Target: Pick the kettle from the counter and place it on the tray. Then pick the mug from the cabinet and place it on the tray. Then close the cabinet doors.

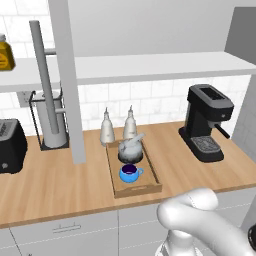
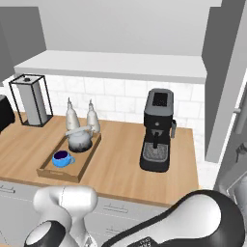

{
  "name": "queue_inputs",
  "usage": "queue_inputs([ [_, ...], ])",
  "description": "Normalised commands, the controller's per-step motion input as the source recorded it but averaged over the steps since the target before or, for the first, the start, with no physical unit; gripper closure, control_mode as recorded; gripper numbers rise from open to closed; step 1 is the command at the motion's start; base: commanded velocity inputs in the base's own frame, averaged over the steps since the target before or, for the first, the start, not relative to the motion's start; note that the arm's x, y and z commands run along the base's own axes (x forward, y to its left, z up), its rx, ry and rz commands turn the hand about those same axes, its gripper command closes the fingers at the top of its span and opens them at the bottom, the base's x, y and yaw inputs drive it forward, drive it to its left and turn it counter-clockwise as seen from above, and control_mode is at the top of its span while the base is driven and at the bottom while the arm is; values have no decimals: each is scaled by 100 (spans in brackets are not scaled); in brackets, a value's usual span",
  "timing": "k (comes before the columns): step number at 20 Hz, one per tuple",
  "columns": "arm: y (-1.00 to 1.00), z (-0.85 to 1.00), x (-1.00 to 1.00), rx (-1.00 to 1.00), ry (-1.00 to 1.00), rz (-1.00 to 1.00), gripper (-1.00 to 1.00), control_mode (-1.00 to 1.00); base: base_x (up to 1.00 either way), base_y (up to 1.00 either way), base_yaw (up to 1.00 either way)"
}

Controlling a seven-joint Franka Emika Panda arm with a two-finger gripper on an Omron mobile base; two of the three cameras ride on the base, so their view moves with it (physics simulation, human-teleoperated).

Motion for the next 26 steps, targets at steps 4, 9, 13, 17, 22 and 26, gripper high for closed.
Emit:
queue_inputs([
  [4, -3, -16, 100, 0, 14, 3, 100, -100, 0, 0, 0],
  [9, -2, -28, 97, 0, 10, 5, 100, -100, 0, 0, 0],
  [13, 3, -43, 53, 0, 0, 3, 100, -100, 0, 0, 0],
  [17, 50, -8, 2, 0, -13, 1, 100, -100, 0, 0, 0],
  [22, 83, 9, -2, 0, -10, 1, 100, -100, 0, 0, 0],
  [26, 52, 46, 0, 1, 0, 0, 100, -100, 0, 0, 0],
])
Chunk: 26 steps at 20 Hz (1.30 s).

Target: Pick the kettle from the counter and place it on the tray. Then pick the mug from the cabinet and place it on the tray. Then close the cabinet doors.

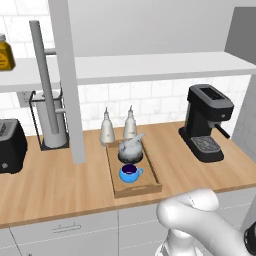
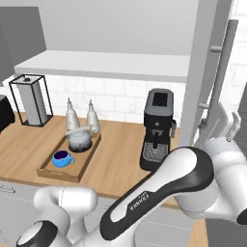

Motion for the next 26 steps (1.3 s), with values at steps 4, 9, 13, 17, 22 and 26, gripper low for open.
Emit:
queue_inputs([
  [4, 25, 57, 0, 0, 0, 1, 100, -100, 0, 0, 0],
  [9, 28, 35, 11, 0, 1, 13, 100, -100, 0, 0, 0],
  [13, 54, 16, 21, -3, 17, 29, 100, -100, 0, 0, 0],
  [17, 71, 11, 25, -8, 13, 32, 100, -100, 0, 0, 0],
  [22, 75, 2, 67, -1, 0, 1, 100, -100, 0, 0, 0],
  [26, 68, 0, 73, 0, -5, -8, 100, -100, 0, 0, 0],
])
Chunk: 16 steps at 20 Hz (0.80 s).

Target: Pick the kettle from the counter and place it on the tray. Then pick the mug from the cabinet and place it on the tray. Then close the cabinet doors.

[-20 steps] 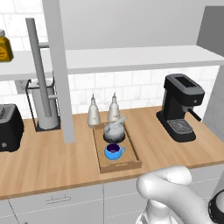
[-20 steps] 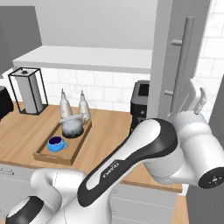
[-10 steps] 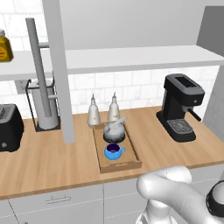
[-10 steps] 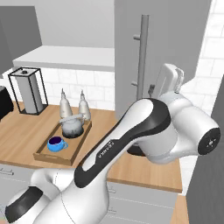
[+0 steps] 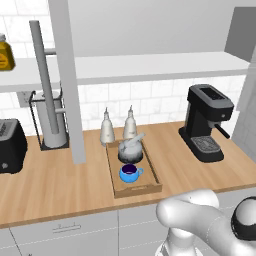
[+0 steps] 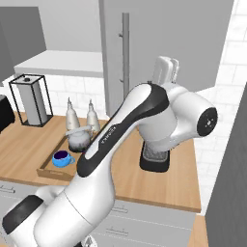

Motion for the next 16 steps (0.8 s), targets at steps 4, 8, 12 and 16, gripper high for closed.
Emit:
queue_inputs([
  [4, 62, 0, 66, 0, -8, -11, 100, -100, 0, 0, 0],
  [8, 35, 0, 56, 0, 0, -11, 100, -100, 0, 0, 0],
  [12, 27, 0, 54, 0, 2, -9, 100, -100, 0, 0, 0],
  [16, 25, 0, 53, 0, 7, -5, 100, -100, 0, 0, 0],
])
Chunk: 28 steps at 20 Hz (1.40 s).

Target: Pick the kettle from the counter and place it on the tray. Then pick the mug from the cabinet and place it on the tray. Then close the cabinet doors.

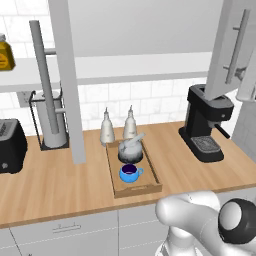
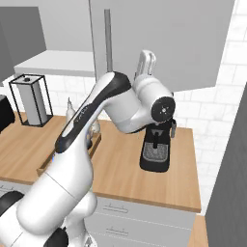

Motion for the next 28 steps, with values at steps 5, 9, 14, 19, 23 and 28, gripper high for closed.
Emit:
queue_inputs([
  [5, 19, 0, 57, 0, 11, 0, 100, -100, 0, 0, 0],
  [9, 41, 0, 81, 0, 3, 0, 100, -100, 0, 0, 0],
  [14, 65, -18, 77, 0, -7, -2, 100, -100, 0, 0, 0],
  [19, 49, 0, 94, 0, 0, -6, 100, -100, 0, 0, 0],
  [23, 39, -9, 94, 0, 1, -4, 100, -100, 0, 0, 0],
  [28, 31, -9, 80, 0, 0, -2, 100, -100, 0, 0, 0],
])
